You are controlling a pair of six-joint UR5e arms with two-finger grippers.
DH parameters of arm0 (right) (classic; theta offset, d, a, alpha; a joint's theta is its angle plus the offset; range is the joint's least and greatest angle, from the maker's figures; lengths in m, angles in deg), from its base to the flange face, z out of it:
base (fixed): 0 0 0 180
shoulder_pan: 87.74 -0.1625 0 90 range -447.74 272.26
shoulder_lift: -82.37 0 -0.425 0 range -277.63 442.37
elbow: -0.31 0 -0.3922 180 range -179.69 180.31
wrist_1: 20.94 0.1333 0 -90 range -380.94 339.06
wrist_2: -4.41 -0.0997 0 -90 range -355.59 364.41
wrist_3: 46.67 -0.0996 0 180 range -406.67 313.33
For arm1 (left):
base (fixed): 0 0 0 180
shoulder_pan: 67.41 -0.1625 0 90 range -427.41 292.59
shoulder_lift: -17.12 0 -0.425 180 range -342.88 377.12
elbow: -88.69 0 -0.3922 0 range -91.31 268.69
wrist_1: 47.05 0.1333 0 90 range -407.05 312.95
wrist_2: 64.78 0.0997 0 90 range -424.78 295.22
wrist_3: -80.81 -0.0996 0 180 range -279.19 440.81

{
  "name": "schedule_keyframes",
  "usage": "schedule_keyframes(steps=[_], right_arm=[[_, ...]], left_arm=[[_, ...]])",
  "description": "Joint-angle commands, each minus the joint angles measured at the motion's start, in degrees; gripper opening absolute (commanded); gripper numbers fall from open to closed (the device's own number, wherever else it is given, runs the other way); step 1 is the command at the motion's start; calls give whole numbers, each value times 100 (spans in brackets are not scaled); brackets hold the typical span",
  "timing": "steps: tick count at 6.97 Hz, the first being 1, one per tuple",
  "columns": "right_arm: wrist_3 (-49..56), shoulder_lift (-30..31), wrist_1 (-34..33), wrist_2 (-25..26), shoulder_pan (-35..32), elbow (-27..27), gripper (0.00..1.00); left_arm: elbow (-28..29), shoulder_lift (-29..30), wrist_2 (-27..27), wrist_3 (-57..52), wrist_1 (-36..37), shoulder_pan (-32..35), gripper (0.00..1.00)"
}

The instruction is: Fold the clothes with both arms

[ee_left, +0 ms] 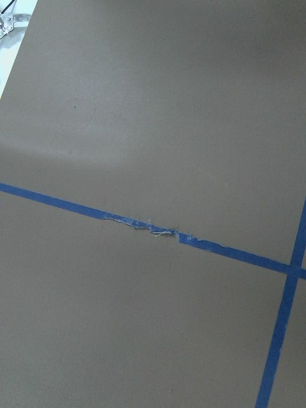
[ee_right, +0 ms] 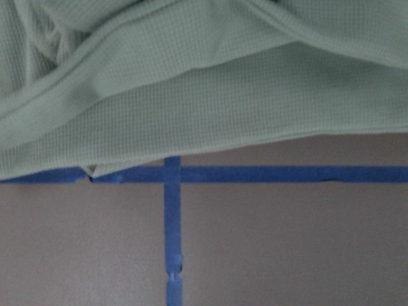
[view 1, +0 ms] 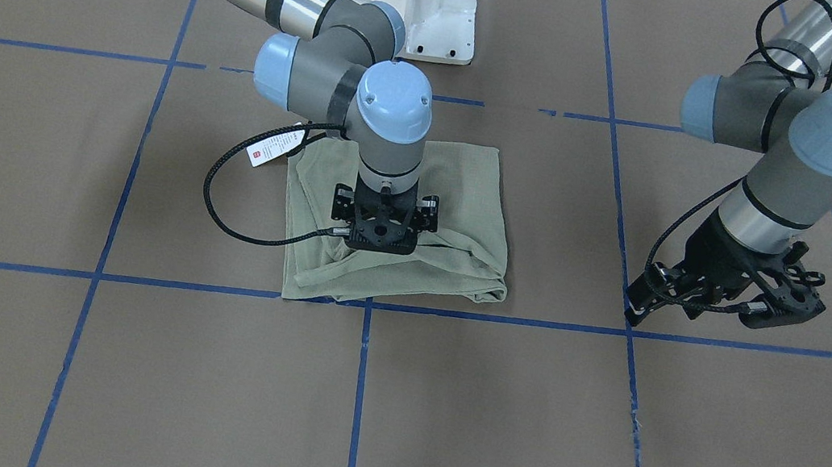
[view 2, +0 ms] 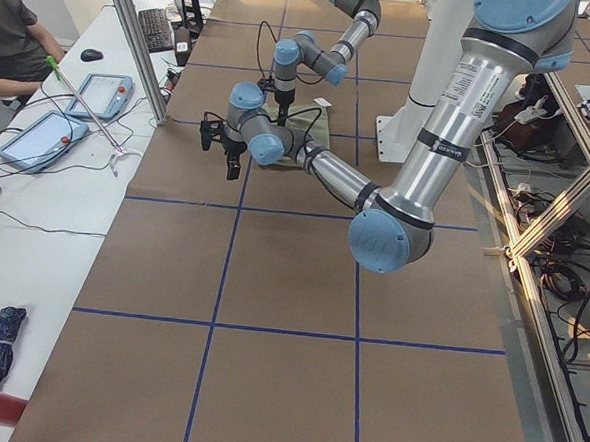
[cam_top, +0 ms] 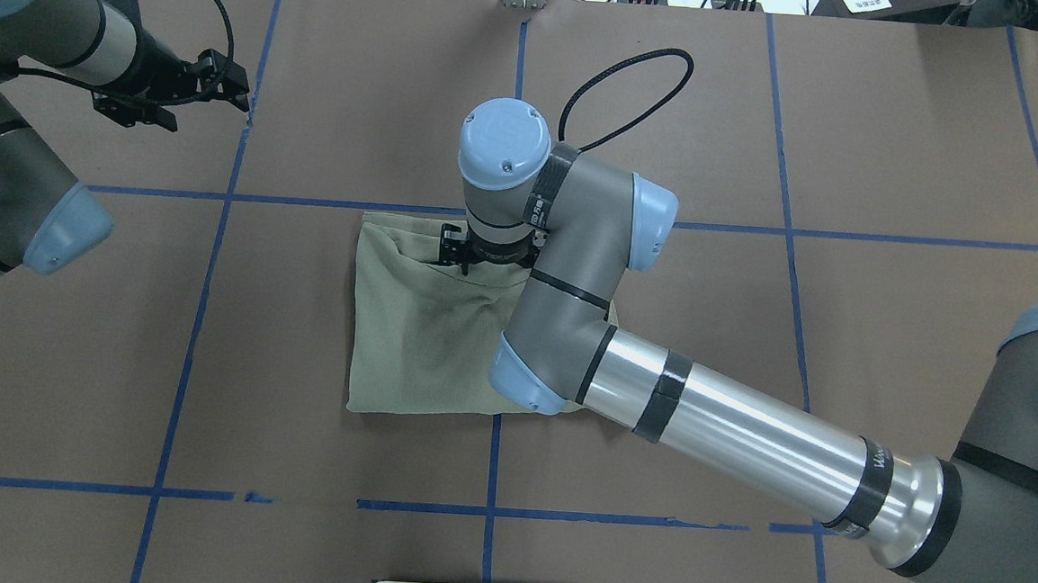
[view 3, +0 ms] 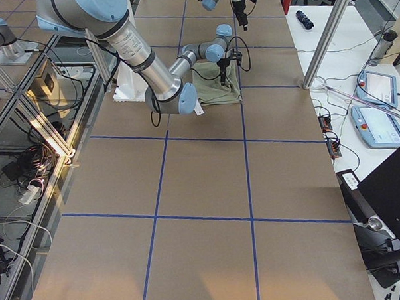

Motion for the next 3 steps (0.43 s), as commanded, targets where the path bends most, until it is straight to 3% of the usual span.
schedule_keyframes(steps=[1, 3], right_arm=[[722, -84, 32, 117, -472, 492, 100], [910, -84, 470, 117, -659, 966, 100]], left_arm=[[-8, -5, -11, -4, 1, 13, 99], [-34, -5, -11, 14, 1, 13, 99]])
